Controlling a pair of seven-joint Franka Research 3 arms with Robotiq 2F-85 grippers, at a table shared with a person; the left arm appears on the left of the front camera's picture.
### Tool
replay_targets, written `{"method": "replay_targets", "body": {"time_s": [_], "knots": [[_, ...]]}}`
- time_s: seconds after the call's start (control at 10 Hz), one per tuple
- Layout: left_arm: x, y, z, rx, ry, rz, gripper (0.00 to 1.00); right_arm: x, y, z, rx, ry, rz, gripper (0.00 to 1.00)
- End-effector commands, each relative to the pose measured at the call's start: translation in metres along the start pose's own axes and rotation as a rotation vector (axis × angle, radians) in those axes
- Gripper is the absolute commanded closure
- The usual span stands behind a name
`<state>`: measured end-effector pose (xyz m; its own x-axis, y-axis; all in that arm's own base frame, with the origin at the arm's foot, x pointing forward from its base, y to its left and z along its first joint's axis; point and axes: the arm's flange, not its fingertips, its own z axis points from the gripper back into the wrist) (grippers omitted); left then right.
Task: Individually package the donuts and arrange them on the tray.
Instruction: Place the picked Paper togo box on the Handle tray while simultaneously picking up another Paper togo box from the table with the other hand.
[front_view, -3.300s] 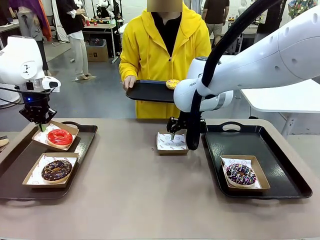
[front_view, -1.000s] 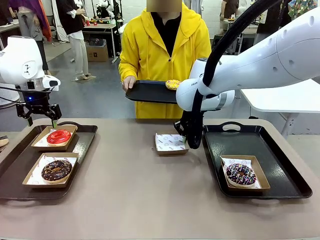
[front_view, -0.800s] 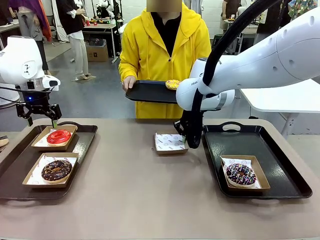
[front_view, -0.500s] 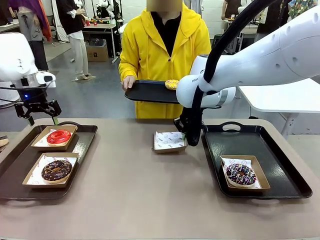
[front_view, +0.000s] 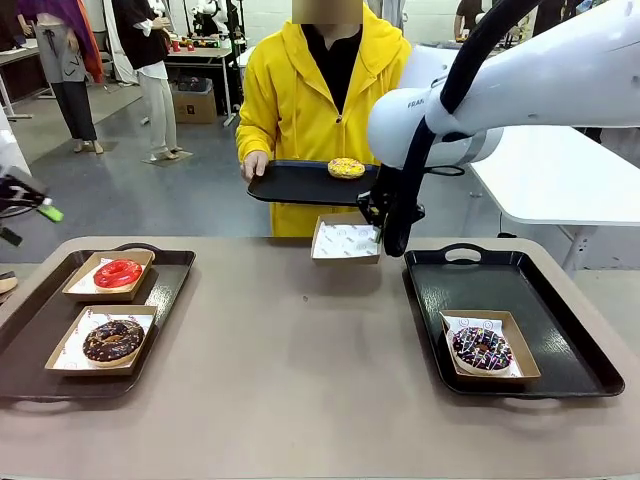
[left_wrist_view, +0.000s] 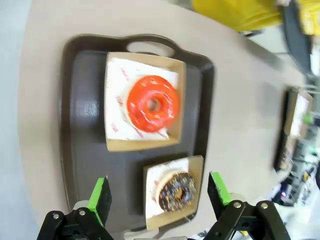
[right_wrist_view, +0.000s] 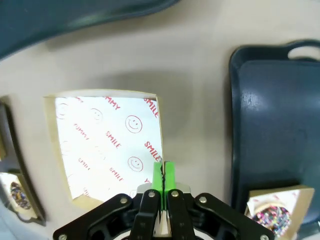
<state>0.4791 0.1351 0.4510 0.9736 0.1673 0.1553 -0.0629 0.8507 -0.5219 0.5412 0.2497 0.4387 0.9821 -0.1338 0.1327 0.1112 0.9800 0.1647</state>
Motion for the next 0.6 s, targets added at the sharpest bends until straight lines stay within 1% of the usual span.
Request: {"method": "replay_targets", "body": {"time_s": [0.0,0.1,0.2,0.3,0.5], "knots": [[-0.032,0.032,0.015,-0.212,-0.006,-0.019,0.0,0.003,0.002,0.002,-0.003,0.003,-0.054,1.0],[-0.045,0.046,0.023,-0.321,-0.03,-0.016,0.0,0.007,0.005,0.007,-0.001,0.009,-0.07,1.0],[-0.054,0.056,0.026,-0.393,-0.03,-0.015,0.0,0.01,0.007,0.011,-0.003,0.007,-0.086,1.0],[-0.057,0.062,0.029,-0.435,-0.014,0.004,0.0,0.013,0.008,0.015,-0.003,0.002,-0.102,1.0],[-0.049,0.082,0.028,-0.526,0.053,0.033,0.0,0.015,0.01,0.02,-0.005,-0.01,-0.126,1.0]]}}
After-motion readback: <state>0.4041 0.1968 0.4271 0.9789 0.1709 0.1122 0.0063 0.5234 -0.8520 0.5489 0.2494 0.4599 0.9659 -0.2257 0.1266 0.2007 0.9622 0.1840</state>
